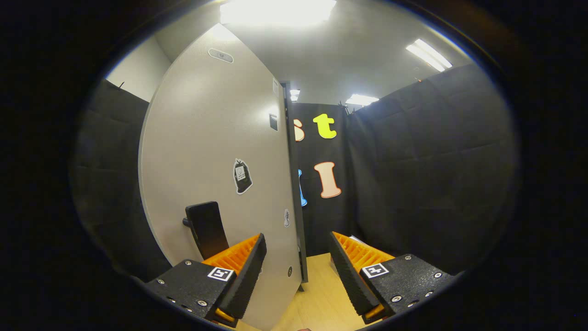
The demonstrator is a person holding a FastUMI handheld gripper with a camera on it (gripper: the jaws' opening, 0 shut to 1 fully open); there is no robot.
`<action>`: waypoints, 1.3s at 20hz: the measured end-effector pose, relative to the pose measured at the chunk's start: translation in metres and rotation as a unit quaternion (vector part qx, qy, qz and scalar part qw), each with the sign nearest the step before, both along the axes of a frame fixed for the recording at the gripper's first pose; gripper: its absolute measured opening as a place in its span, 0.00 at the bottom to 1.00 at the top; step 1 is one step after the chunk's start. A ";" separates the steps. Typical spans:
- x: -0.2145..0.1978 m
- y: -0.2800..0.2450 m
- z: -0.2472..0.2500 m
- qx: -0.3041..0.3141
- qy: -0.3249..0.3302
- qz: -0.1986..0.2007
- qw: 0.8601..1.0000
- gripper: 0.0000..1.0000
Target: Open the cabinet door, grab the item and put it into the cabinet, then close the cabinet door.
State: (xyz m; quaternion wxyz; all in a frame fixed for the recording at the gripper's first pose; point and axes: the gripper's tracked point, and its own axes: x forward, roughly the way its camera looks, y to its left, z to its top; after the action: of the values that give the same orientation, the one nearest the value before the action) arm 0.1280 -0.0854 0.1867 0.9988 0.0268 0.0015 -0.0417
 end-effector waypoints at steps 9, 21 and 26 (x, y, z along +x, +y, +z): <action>0.037 0.076 -0.008 0.006 0.006 0.064 0.998 0.88; 0.106 0.171 -0.025 -0.030 0.014 0.113 0.993 0.88; 0.109 0.171 -0.023 -0.035 0.011 0.128 0.991 0.88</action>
State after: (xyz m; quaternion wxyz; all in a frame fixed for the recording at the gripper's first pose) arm 0.2372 0.0861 0.1636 0.9962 -0.0094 0.0143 0.0857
